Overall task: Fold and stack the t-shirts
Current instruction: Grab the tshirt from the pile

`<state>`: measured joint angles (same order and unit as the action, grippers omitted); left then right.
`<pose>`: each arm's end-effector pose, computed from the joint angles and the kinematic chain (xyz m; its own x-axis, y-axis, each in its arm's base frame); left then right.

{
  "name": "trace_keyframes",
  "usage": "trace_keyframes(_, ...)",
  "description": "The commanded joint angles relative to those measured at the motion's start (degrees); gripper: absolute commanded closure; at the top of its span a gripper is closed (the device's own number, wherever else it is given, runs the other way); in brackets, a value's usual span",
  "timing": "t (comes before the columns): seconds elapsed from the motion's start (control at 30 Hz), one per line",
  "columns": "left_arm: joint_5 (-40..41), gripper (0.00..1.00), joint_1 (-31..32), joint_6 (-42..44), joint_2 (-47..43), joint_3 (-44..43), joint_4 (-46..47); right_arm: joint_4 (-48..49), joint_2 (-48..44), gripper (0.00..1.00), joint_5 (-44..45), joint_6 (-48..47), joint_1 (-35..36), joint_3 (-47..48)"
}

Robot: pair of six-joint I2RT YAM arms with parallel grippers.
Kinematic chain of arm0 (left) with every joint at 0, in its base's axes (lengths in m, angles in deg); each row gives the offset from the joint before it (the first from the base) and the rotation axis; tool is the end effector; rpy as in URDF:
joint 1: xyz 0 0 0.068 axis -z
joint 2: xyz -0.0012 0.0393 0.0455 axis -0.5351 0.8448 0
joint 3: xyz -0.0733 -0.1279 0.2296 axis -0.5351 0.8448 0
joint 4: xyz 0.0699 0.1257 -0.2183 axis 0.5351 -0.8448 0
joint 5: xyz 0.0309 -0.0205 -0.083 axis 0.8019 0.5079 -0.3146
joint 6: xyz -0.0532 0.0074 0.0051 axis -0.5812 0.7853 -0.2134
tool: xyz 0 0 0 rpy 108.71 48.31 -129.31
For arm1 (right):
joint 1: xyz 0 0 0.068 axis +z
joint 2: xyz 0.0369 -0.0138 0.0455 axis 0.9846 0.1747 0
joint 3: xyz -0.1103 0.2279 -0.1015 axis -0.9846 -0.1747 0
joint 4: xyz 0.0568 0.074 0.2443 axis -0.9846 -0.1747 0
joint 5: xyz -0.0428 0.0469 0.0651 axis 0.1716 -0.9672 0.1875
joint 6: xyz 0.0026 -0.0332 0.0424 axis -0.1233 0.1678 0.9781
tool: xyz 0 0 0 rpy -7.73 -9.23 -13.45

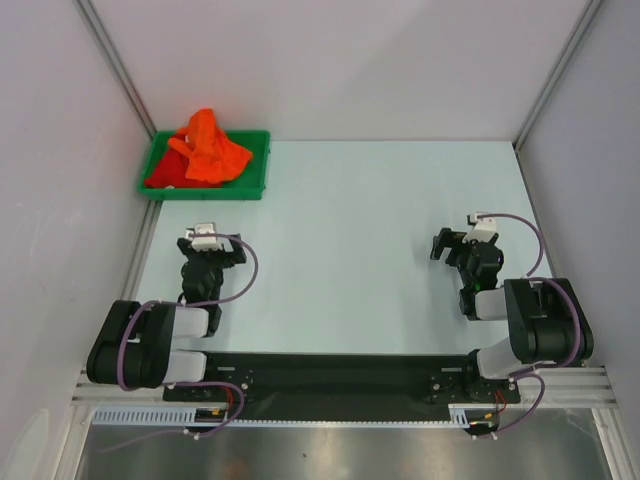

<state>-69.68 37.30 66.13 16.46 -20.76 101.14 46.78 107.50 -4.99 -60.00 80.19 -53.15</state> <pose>0.2112 -0.0138 0.1569 -0.0484 -0.0393 -0.9981 -0.0434 0.9984 -0.0372 0.2436 0.0010 0.1420 -0.2249 0.0925 -0.9700 0.0217 0.9957 0.0899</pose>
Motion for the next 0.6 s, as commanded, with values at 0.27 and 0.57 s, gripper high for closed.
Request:
trace_keyframes(0.27,7.17,0.00,-0.56,2.85,-6.89,-5.71,-9.96,2.60,-0.24,0.00,1.29,-4.14,0.19,1.52)
trace_keyframes(0.57,28.50,0.00,-1.43,-10.98,-7.17,-19.13,-33.43,-24.37,-8.68,0.00,17.55,-2.21,6.16,13.63)
